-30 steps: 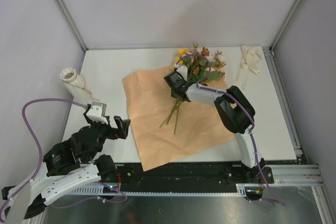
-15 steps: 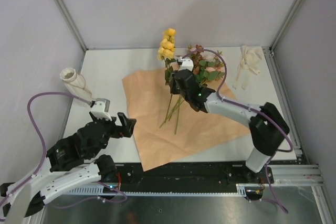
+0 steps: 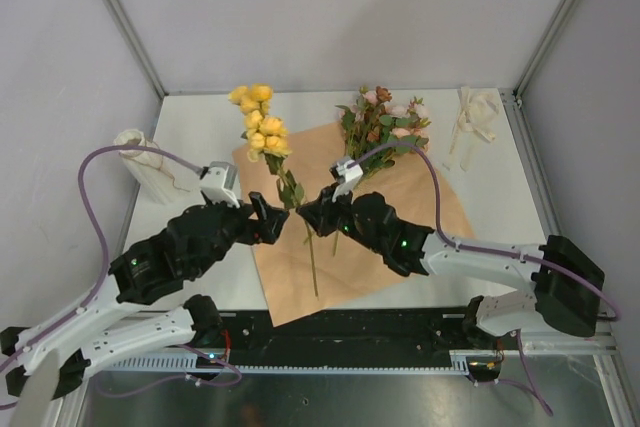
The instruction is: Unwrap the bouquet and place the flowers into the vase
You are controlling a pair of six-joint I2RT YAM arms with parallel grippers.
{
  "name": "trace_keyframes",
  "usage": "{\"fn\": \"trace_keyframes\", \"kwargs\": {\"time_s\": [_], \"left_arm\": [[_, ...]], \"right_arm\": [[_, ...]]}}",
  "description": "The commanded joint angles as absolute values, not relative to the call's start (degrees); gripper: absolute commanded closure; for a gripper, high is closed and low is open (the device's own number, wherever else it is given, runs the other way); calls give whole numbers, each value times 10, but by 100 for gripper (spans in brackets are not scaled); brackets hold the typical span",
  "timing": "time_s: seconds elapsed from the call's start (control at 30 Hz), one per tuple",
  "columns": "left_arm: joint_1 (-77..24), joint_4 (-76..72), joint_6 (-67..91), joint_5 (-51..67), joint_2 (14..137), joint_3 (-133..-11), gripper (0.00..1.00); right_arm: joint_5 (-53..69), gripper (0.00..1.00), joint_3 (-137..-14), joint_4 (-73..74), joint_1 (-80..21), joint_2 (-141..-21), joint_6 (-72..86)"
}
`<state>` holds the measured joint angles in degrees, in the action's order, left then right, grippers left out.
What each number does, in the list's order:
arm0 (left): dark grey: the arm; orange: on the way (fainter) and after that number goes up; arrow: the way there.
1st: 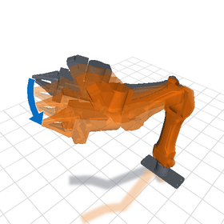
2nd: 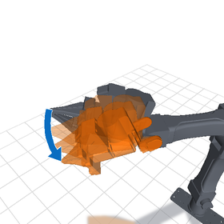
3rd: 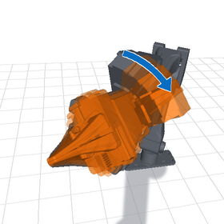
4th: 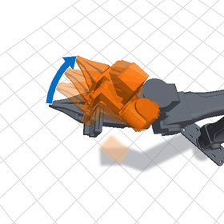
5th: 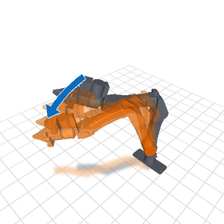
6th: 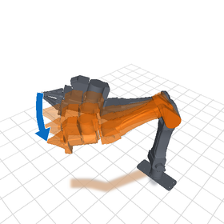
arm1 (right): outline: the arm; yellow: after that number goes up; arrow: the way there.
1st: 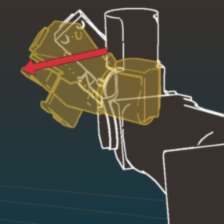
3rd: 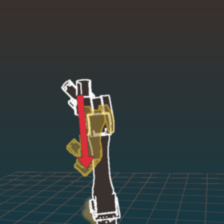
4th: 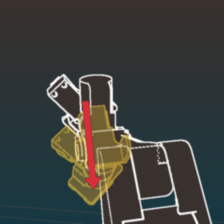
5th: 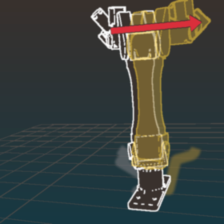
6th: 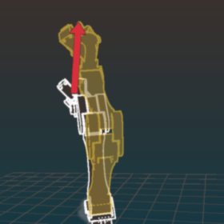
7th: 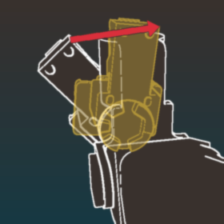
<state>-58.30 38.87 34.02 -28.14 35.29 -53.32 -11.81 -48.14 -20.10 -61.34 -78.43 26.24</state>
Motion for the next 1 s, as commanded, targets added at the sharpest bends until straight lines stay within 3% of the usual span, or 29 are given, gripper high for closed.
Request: {"fn": "trace_keyframes", "kwargs": {"time_s": [0.0,0.33,0.57,0.7,0.9,0.97], "left_arm": [[-580,319,339,-255,382,-548,15],[-580,283,373,-300,385,-528,29],[-580,259,383,-319,349,-499,90],[-580,254,353,-334,352,-501,99],[-581,239,257,-431,383,-536,100],[-580,220,206,-486,398,-551,100]], "right_arm": [[-116,100,-468,-307,-656,-735,246],[-105,100,-454,-335,-714,-727,210],[-95,97,-451,-345,-726,-746,213],[-99,73,-451,-325,-726,-745,224],[-116,14,-438,-268,-727,-713,232],[-135,4,-426,-256,-731,-696,227]]}}
